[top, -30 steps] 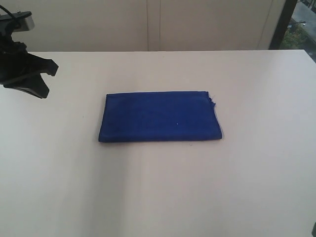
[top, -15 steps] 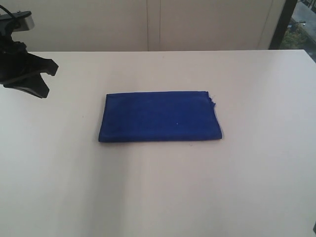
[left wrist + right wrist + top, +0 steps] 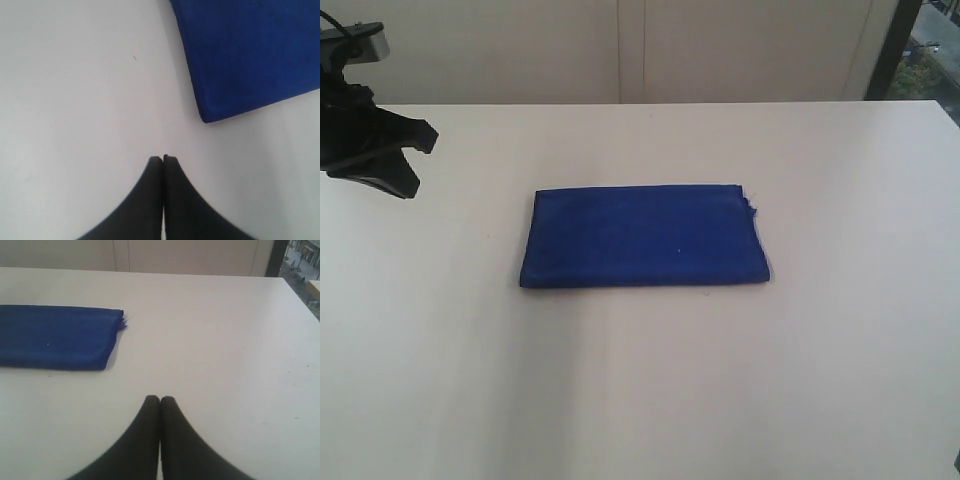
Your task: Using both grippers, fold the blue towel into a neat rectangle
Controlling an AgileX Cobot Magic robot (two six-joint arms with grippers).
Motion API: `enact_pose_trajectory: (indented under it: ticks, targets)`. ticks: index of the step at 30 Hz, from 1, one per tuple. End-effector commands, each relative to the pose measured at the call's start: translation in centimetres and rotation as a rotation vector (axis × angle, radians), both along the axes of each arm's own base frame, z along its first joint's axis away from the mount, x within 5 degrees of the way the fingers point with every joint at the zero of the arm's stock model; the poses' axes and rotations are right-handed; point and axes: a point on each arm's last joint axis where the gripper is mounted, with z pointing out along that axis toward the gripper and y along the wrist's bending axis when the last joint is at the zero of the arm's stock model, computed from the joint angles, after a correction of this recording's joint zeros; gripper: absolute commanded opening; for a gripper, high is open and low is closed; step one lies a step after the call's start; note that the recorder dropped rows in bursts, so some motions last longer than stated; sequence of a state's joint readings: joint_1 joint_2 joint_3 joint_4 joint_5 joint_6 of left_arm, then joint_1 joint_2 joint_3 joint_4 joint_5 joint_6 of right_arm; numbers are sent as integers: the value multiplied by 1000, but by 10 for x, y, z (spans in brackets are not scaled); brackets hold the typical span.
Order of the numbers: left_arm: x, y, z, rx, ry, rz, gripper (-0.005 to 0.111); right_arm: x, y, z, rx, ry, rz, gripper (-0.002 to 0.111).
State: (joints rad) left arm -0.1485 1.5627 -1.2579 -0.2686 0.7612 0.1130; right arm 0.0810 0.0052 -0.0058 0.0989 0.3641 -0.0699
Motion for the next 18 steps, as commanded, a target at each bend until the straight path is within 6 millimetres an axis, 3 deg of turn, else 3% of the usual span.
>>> enact_pose_trajectory:
  ticks: [1,11,14,18]
  targets:
    - [-3,-1,1,-6,8,-5,0,0,0,-1,-5,-13,-5,0]
    - [-4,-1,1,-5,12,-8,0,0,0,-1,0,-12,-5,0]
    - [-17,6,0,84,44,-50,0,0,0,-1,1,-12,-4,0]
    - [-48,17,13,120,-73,1,0,0,0,-1,1,-12,-4,0]
